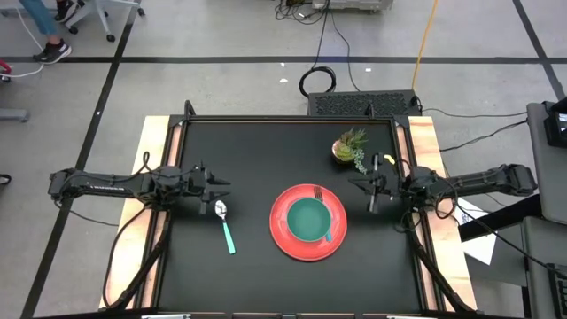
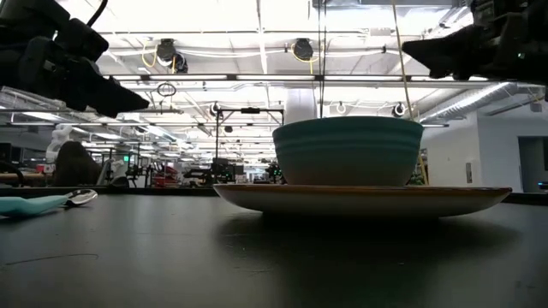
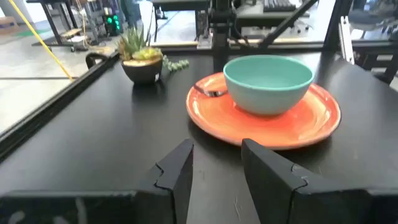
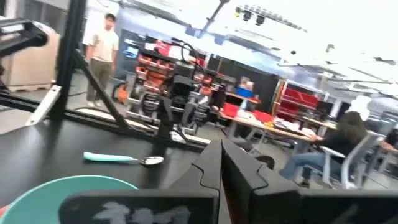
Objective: Set table place
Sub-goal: Put the blue spoon into the green bowl
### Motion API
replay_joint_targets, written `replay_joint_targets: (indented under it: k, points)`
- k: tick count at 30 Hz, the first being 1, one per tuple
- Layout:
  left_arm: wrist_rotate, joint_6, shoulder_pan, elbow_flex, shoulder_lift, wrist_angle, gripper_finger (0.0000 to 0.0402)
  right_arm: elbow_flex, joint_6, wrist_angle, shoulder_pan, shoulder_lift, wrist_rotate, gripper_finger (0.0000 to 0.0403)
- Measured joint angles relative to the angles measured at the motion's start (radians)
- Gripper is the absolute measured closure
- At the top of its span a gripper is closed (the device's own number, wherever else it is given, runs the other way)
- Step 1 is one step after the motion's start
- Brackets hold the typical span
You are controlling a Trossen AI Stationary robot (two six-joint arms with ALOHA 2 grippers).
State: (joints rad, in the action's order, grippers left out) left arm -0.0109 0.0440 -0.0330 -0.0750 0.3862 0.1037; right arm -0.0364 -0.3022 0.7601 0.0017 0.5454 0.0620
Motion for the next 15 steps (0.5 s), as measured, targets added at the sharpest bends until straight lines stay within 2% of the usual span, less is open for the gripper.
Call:
replay_joint_targets:
  k: [15]
  points:
    - [0.0, -0.013, 0.0, 0.0, 0.0, 0.014, 0.0259, 0.001, 0.081, -0.202, 0.002, -0.165, -0.012, 0.0403]
